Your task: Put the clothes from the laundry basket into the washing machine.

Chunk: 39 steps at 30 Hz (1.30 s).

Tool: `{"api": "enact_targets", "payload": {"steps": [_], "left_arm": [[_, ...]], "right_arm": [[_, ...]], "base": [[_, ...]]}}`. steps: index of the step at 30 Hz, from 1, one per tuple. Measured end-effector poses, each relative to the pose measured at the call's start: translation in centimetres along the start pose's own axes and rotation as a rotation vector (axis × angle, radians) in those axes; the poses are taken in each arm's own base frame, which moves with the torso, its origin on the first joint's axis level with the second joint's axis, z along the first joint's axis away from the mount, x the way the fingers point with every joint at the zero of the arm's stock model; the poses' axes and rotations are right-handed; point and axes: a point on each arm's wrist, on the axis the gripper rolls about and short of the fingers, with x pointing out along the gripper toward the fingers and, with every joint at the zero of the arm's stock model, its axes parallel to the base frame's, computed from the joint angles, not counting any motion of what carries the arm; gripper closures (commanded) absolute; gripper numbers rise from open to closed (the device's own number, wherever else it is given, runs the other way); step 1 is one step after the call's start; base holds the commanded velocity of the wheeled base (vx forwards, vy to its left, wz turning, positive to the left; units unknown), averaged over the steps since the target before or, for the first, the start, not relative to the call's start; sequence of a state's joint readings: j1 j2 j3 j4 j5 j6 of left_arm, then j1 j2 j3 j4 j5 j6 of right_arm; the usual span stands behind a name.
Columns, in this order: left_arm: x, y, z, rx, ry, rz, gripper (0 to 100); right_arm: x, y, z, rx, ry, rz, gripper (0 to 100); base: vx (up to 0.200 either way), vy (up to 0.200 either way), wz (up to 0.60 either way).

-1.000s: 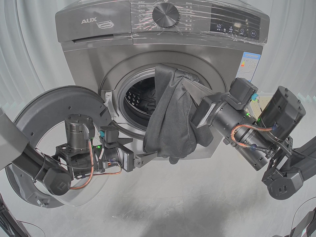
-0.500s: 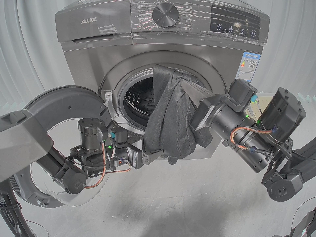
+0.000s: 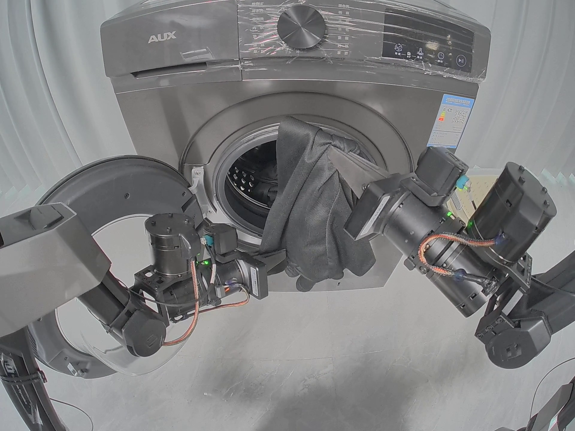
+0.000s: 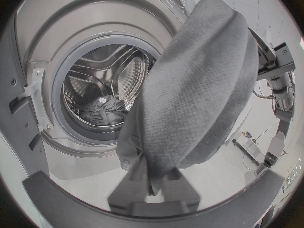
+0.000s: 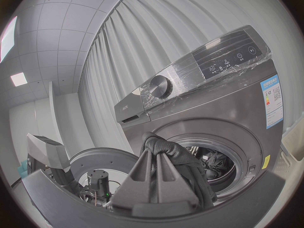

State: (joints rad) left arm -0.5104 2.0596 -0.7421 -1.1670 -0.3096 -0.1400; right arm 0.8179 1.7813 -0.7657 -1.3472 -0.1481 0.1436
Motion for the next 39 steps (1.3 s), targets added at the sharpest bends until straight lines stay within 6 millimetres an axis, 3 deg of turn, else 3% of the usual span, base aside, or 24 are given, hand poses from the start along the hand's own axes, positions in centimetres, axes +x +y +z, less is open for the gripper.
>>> {"api": "enact_targets", "payload": {"steps": [14,15,26,39], "left_arm": [[-3.8,-2.4,0.6,0.026,-0.062,-0.025,100],[-4.1,-2.6,0.7,0.028,-0.067,-0.028,100],[-4.9,-3.3,2.1,0.042,-0.125,-0.045,100],[-4.1,-3.5,3.8,0.055,-0.204,-0.013,100]], "right_arm": [[0.5,-1.7,-1.3,-0.022,0.021,-0.043,100],[0.6,-1.9,-1.5,-0.024,0.026,-0.047,0],[0.0,-2.7,-5.6,-0.047,0.147,-0.070,0],[-1.9,-3.4,-7.7,-0.071,0.244,-0.085,0]], "base": [[0.000,0.000,0.00],[0.000,0.000,0.00],[0.000,0.000,0.00],[0.000,0.000,0.00]]}}
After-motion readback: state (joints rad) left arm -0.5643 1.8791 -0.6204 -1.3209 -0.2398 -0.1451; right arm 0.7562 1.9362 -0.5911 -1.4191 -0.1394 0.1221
